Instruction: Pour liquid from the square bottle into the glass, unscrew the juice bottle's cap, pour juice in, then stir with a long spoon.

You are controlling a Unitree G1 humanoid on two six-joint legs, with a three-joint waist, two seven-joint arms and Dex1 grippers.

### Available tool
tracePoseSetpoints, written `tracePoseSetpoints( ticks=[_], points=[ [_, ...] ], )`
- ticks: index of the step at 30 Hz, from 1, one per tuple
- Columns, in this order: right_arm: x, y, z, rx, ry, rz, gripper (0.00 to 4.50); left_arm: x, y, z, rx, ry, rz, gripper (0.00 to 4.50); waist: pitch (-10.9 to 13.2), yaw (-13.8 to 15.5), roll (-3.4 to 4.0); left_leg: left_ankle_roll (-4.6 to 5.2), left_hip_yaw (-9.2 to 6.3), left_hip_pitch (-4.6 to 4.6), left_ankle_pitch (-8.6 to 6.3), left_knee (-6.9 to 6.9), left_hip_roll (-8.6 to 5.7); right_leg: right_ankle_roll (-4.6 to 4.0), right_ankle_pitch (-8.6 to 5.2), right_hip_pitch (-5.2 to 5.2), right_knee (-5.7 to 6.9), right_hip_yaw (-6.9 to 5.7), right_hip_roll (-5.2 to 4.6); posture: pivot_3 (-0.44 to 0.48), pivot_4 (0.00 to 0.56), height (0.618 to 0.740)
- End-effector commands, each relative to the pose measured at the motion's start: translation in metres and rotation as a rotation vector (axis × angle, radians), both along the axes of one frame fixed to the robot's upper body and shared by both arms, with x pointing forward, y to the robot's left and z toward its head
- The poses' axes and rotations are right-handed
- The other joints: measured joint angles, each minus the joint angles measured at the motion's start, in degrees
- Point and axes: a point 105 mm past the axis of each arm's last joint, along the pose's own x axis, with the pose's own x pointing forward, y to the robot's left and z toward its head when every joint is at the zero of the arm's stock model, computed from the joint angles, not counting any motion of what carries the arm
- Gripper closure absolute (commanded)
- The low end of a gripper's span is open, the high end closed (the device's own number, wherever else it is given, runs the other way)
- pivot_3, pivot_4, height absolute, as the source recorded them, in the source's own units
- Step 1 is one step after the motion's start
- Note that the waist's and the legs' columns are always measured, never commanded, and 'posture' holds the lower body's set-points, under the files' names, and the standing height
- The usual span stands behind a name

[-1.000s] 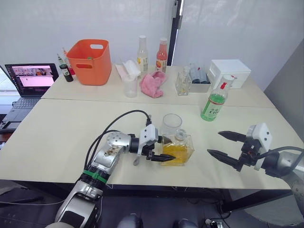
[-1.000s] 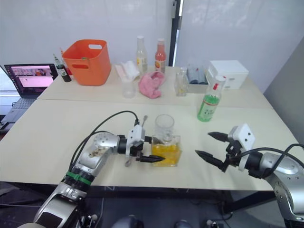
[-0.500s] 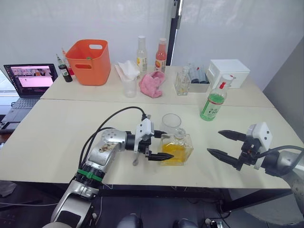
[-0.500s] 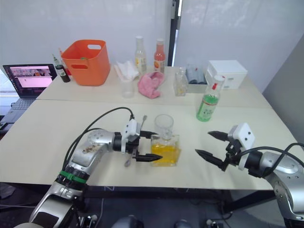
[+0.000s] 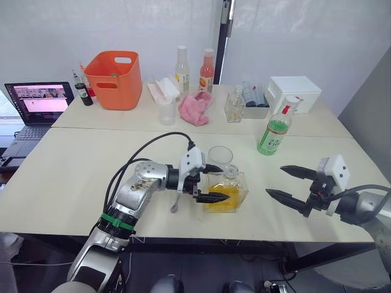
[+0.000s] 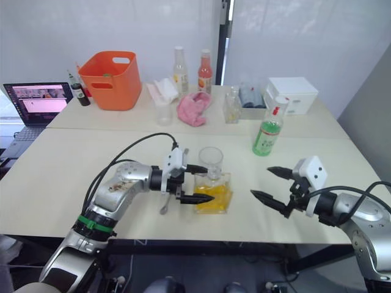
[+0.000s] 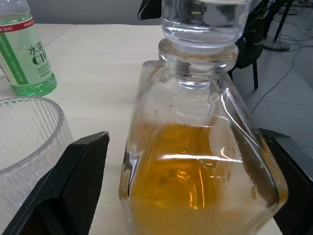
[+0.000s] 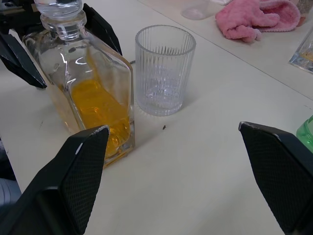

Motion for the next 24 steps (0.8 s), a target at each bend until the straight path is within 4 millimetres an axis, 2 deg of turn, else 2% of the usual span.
tracePoseSetpoints(
  ticks=[1,9,10,14,24],
  points=[
    [-0.003,0.002,0.013,-0.003,-0.047,0.013,0.00,-0.004,-0.008,0.005,-0.031,-0.017,-0.026,0.02,0.0,0.0,0.00,0.00,0.00,0.00,0.00,0.00,0.00,0.00,0.00,0.00,0.00,0.00,0.00,0.000,0.150,0.740],
    [-0.003,0.002,0.013,-0.006,-0.045,0.008,0.00,-0.007,-0.013,0.000,-0.027,-0.003,-0.044,0.02,0.0,0.0,0.00,0.01,0.00,0.00,-0.01,0.00,0.01,0.00,0.00,0.00,0.00,0.01,0.00,0.000,0.150,0.740],
    [-0.003,0.002,0.013,-0.006,-0.045,0.007,0.00,-0.007,-0.013,-0.001,-0.022,-0.003,-0.046,0.57,0.0,0.0,0.00,0.01,0.00,0.00,-0.01,0.00,0.00,0.00,0.00,0.00,0.00,0.01,0.00,0.000,0.150,0.740],
    [-0.003,0.002,0.013,-0.006,-0.048,0.003,0.00,-0.006,-0.013,-0.004,-0.012,0.001,-0.046,1.66,0.0,0.0,0.00,0.04,0.00,0.01,-0.02,0.00,0.01,0.00,0.00,0.00,-0.01,0.01,0.00,0.000,0.150,0.740],
    [-0.003,0.009,0.013,-0.007,-0.052,0.023,0.00,-0.007,-0.013,-0.008,-0.019,-0.038,-0.045,1.66,0.0,0.0,0.01,0.07,0.00,0.00,-0.04,0.00,0.01,0.00,0.00,0.00,-0.01,0.02,0.00,0.000,0.150,0.740]
  ],
)
